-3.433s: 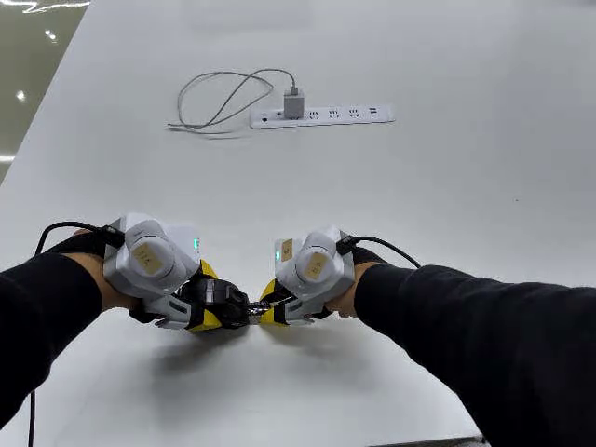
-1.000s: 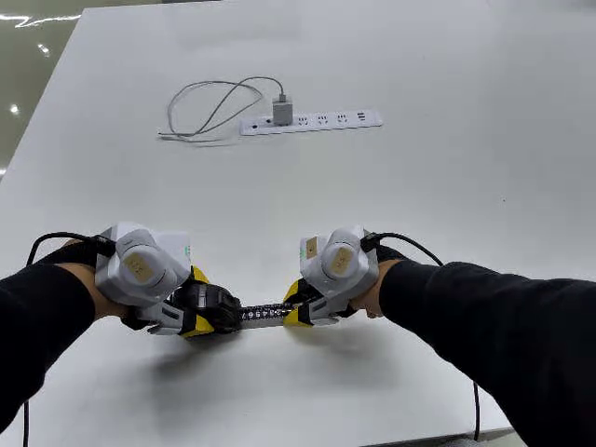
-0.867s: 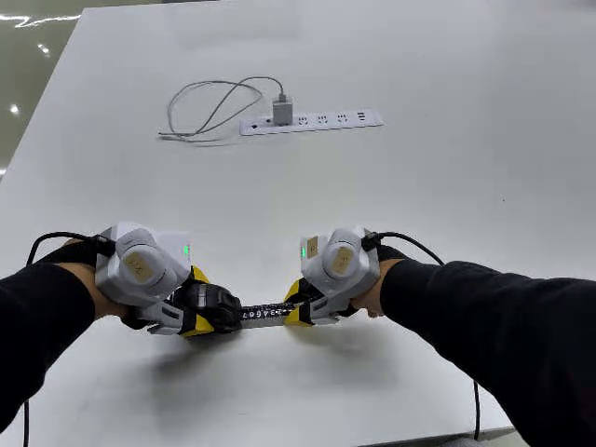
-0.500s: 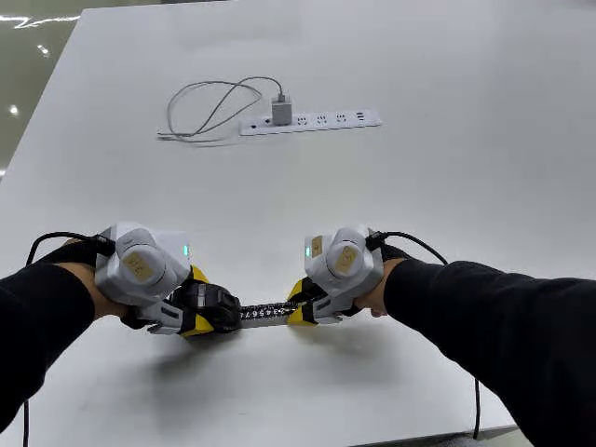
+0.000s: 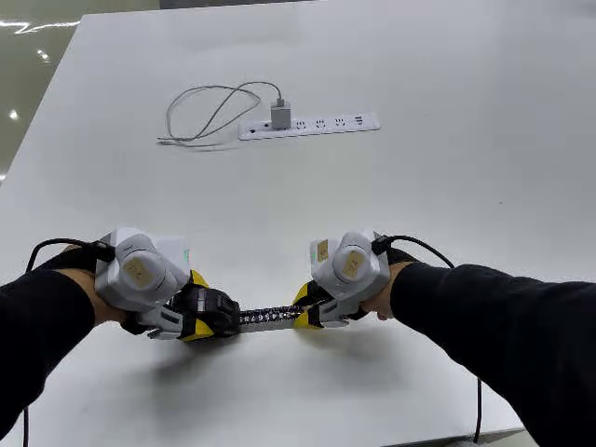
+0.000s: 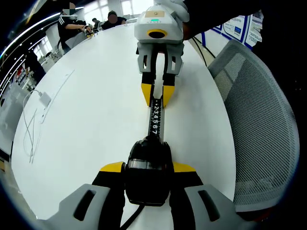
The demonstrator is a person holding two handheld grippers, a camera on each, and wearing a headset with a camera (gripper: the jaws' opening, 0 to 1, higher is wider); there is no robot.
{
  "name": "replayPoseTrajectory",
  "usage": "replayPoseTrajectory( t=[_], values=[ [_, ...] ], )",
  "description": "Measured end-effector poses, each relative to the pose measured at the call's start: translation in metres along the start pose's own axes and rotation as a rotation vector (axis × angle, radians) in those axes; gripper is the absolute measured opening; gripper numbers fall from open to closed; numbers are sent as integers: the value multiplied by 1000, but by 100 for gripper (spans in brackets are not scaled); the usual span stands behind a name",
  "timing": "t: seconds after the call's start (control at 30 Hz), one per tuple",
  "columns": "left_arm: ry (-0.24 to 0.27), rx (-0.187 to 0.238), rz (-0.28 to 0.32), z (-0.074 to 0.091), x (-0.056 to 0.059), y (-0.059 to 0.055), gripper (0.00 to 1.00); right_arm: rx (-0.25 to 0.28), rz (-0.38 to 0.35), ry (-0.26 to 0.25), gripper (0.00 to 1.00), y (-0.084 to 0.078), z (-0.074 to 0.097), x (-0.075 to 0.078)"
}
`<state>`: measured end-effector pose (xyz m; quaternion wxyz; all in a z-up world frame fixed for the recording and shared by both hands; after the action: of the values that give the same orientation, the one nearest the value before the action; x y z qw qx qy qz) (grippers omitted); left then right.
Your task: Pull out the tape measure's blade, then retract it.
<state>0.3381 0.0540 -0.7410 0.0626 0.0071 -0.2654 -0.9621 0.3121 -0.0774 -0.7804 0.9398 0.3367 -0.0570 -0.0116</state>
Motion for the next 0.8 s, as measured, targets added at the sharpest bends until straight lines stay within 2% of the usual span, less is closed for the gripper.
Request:
replayPoseTrajectory(
  t=[0.8],
  values=[
    [-2, 3, 2, -1, 0, 0, 30, 0, -15, 1, 10, -12, 9, 0]
  ],
)
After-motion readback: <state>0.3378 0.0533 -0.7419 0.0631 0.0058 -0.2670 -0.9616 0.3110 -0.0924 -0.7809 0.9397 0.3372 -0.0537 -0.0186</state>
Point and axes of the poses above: the centre of the closed fingertips' face, and the gripper's own axes: z roughly backward along the fingers, x roughly to its right, y roughly out of its top, the point moved 3 cm from there along z, roughly backward along the fingers, and after that the axes turned 11 degrees about z, right-handed, at the moved point
